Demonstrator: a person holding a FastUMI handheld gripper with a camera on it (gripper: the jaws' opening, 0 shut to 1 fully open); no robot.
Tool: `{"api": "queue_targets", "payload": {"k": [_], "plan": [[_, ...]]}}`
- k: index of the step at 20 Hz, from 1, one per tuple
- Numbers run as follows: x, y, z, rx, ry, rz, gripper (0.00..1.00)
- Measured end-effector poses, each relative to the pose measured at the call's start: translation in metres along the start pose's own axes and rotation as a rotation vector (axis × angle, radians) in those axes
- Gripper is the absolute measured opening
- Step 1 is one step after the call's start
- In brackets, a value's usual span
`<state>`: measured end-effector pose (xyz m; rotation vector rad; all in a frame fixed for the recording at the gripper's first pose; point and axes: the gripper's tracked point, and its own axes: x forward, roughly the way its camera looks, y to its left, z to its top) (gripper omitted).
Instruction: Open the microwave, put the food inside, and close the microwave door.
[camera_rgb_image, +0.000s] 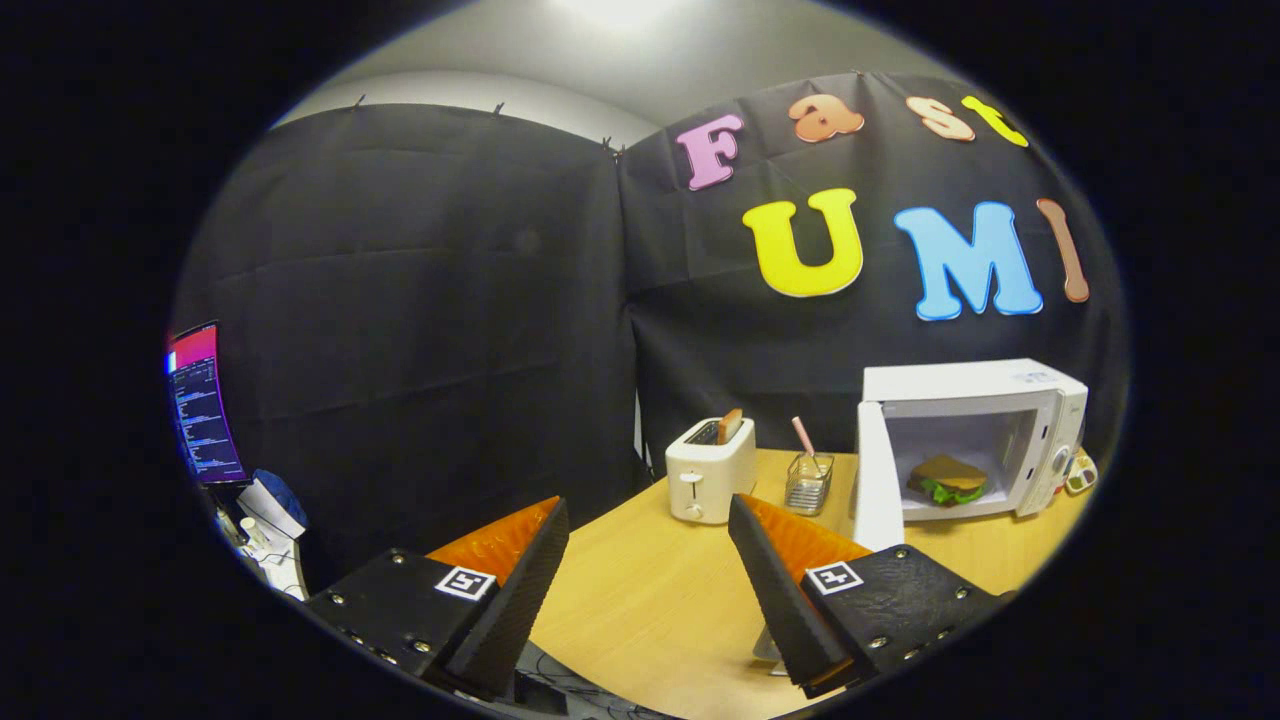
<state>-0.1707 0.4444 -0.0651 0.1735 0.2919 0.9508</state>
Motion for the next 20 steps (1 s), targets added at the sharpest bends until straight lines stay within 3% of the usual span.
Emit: {"api": "queue_targets", "payload": {"k": [1, 3, 4, 5, 6, 7, 8, 9, 14, 20], "plan": [[0.003, 0.003, -0.01, 0.003, 0.026, 0.006, 0.96], [0.006, 0.002, -0.022, -0.014, 0.068, 0.003, 0.84], [0.008, 0.001, -0.028, -0.024, 0.081, -0.002, 0.7], [0.011, -0.001, -0.034, -0.036, 0.095, -0.01, 0.63], [0.011, -0.006, -0.038, -0.05, 0.106, -0.025, 0.45], [0.013, -0.01, -0.043, -0.062, 0.12, -0.041, 0.36], [0.012, -0.024, -0.047, -0.08, 0.123, -0.093, 0.21], [0.01, -0.026, -0.051, -0.077, 0.135, -0.09, 0.07], [0.015, -0.052, -0.082, -0.036, 0.229, -0.121, 0.05], [0.0, -0.083, -0.083, -0.022, 0.249, -0.149, 0.01]]}}
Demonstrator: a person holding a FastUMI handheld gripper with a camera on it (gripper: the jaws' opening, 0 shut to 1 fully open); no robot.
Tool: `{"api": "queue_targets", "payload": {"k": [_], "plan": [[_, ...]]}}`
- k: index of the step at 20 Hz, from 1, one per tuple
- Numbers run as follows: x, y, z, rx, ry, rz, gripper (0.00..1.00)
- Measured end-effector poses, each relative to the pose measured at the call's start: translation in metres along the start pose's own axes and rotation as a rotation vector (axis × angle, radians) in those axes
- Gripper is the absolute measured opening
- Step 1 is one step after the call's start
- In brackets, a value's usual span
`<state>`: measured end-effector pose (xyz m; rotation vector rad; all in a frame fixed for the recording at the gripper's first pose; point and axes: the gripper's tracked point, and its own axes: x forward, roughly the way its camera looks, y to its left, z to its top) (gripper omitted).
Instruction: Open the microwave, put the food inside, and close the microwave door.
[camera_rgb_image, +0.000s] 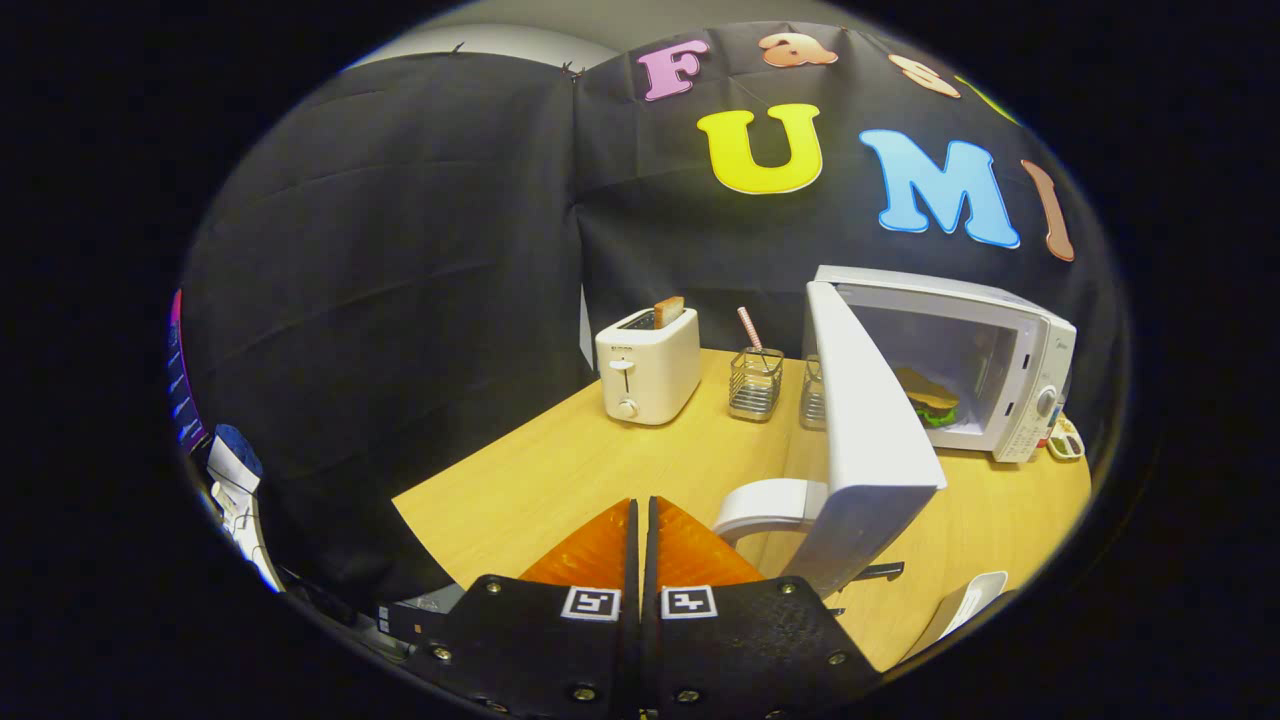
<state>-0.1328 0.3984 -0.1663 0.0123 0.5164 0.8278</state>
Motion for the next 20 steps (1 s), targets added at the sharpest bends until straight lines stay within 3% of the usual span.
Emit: {"api": "queue_targets", "payload": {"k": [6, 20], "plan": [[-0.011, -0.056, -0.011, 0.041, 0.038, -0.048, 0.01], [-0.012, -0.214, 0.011, 0.219, 0.011, -0.219, 0.01]]}}
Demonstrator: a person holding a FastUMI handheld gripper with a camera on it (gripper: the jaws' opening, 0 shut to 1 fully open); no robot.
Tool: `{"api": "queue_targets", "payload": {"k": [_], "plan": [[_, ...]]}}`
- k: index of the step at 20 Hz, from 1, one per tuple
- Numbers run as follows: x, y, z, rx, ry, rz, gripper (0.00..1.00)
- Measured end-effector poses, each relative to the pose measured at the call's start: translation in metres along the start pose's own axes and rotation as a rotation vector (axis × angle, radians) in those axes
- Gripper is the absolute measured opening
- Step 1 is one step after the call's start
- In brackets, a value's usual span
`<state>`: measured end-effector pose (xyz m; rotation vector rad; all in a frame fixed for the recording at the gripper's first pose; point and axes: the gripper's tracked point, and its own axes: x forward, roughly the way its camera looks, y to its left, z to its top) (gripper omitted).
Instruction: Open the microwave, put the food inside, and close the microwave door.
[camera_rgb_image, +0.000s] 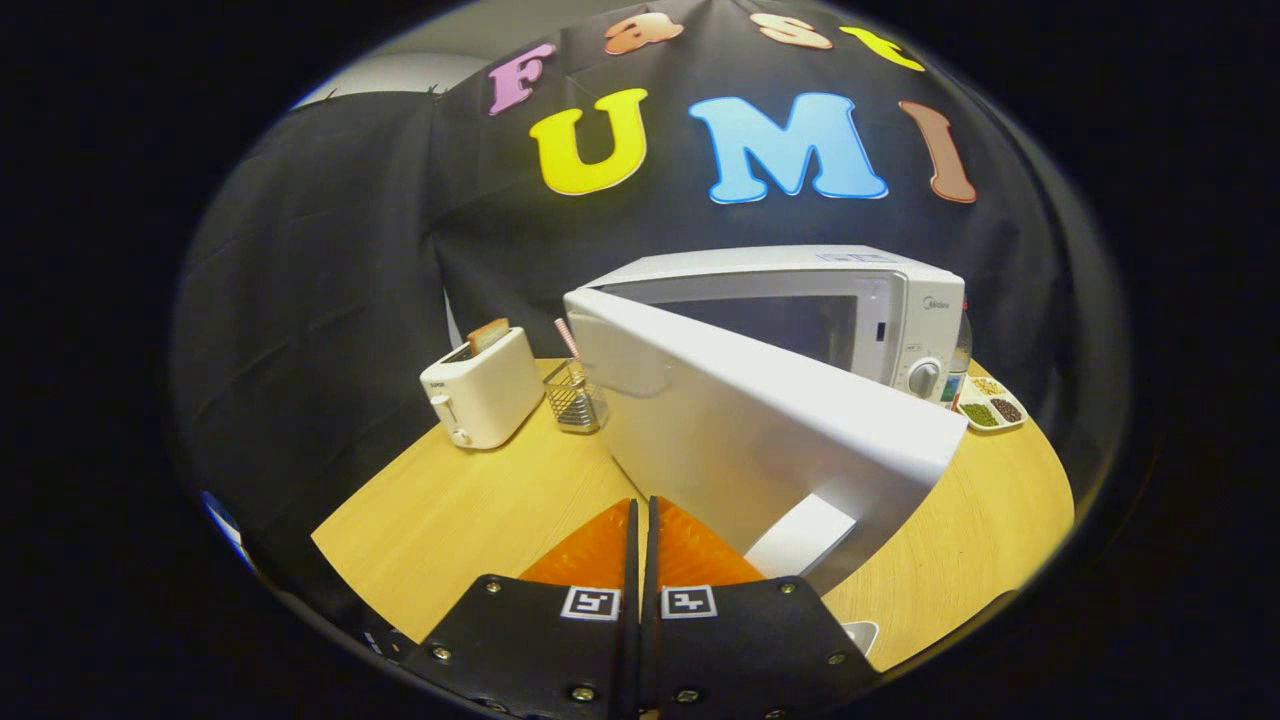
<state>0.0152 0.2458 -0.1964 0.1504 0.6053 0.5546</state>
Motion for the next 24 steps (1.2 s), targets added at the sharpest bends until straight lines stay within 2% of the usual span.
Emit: {"api": "queue_targets", "payload": {"k": [11, 24], "plan": [[0.04, -0.101, 0.051, 0.1, -0.049, -0.124, 0.01], [0.092, -0.144, 0.08, 0.114, -0.064, -0.176, 0.01]]}}
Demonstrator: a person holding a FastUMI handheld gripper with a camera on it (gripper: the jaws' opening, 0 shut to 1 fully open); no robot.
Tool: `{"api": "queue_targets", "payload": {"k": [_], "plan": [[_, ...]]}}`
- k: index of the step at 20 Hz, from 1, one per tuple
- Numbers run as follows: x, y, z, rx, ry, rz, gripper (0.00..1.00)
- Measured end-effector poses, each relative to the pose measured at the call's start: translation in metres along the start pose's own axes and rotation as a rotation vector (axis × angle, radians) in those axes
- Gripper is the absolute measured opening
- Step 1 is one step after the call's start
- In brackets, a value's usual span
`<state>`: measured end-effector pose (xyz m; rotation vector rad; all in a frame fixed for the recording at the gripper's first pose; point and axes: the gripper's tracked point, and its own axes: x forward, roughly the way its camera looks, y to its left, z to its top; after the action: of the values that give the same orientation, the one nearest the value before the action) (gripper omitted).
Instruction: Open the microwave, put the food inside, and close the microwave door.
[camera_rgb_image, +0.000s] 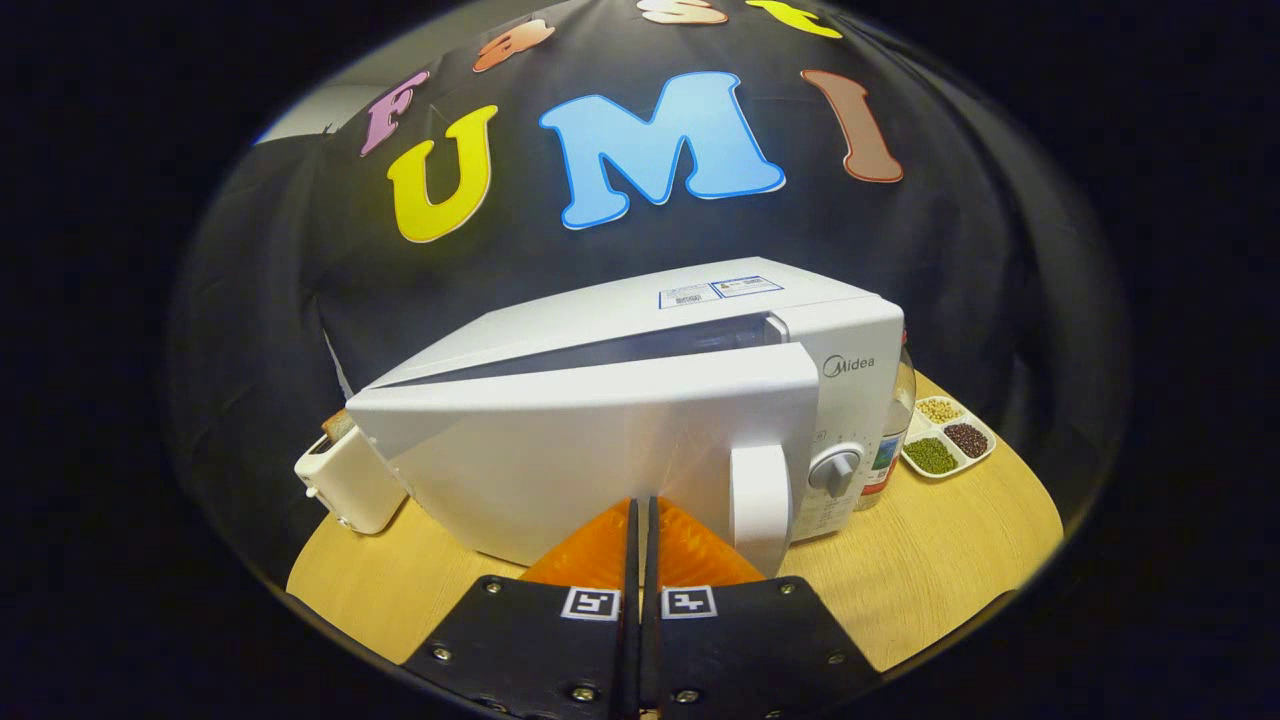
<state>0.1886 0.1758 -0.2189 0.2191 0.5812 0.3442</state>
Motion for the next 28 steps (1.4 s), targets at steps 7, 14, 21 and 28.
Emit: {"api": "queue_targets", "payload": {"k": [7, 14, 21, 28], "plan": [[0.019, -0.006, 0.012, -0.001, -0.013, -0.018, 0.01], [0.023, -0.01, 0.015, -0.022, -0.027, -0.021, 0.01], [0.022, -0.016, 0.015, -0.121, -0.045, -0.06, 0.02], [-0.031, -0.001, 0.04, -0.126, -0.14, -0.076, 0.05]]}}
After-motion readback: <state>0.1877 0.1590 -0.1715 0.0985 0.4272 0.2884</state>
